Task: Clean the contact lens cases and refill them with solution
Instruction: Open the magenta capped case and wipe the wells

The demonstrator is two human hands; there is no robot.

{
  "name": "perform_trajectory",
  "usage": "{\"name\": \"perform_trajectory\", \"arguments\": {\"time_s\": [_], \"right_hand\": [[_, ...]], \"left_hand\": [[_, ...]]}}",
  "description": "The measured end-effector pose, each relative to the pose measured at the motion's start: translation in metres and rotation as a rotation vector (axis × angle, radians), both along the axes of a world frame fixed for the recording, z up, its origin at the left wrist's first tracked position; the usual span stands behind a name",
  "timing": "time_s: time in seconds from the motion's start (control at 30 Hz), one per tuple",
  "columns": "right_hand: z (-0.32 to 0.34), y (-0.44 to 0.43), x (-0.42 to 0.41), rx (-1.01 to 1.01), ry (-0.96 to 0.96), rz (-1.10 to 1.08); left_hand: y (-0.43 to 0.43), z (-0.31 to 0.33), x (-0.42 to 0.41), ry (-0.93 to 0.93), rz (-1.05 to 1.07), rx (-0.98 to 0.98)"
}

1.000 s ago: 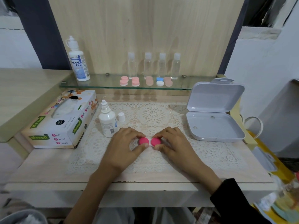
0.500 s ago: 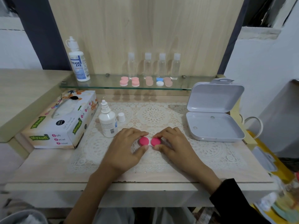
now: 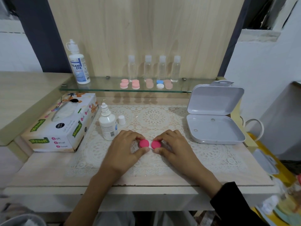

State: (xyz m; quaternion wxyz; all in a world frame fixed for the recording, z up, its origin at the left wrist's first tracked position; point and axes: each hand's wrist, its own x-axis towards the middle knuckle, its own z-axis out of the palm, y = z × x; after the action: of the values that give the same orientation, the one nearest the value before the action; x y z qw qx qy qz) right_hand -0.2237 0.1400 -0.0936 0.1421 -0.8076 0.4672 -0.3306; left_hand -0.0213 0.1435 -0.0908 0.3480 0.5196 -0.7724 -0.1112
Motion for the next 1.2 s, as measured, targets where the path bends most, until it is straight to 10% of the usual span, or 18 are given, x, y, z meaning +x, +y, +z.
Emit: {"name": "perform_trajectory", "arguments": {"time_s": [1.2], "right_hand": [[0.0028, 0.0015, 0.0007, -0.004, 0.032, -0.016]], "left_hand": [[-0.002, 0.0028, -0.0004, 0.005, 0.002, 0.064]]}}
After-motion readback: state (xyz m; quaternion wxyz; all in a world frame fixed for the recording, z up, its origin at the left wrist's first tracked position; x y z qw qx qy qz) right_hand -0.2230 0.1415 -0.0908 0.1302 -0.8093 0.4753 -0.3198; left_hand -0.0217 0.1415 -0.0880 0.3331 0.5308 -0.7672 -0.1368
